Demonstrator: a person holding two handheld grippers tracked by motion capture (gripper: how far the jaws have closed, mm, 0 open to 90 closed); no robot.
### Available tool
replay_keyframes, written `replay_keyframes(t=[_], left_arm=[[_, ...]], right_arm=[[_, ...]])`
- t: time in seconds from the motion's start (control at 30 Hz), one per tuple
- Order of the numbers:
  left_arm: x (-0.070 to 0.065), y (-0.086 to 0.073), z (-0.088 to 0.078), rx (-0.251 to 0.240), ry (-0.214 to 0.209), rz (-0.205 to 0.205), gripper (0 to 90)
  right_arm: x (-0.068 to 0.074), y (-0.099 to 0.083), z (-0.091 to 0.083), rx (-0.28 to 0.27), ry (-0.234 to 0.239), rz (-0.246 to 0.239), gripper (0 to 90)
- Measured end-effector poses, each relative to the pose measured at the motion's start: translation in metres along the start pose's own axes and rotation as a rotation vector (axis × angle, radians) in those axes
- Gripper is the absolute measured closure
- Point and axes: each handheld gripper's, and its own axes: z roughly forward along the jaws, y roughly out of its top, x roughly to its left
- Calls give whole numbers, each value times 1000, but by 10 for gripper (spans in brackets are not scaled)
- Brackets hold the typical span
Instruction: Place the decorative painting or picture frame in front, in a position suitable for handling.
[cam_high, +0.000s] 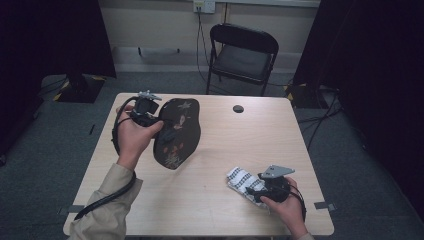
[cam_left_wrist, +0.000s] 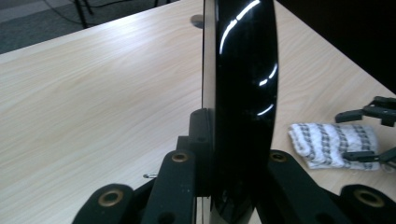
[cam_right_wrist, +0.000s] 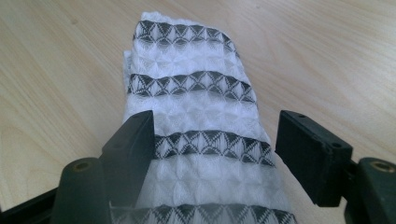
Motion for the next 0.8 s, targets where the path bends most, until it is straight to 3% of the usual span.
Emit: replay_keyframes(t=[0.3, 0.47, 0.8], left_arm=[[-30, 9, 27, 9, -64, 38, 810], [-46, 13, 46, 15, -97, 55, 810], [-59, 16, 65, 21, -116, 77, 809]], right_arm=[[-1, -3, 0, 8, 3, 8, 293], [-4, -8, -6, 22, -35, -13, 303], [-6, -16, -13, 18, -45, 14, 305]])
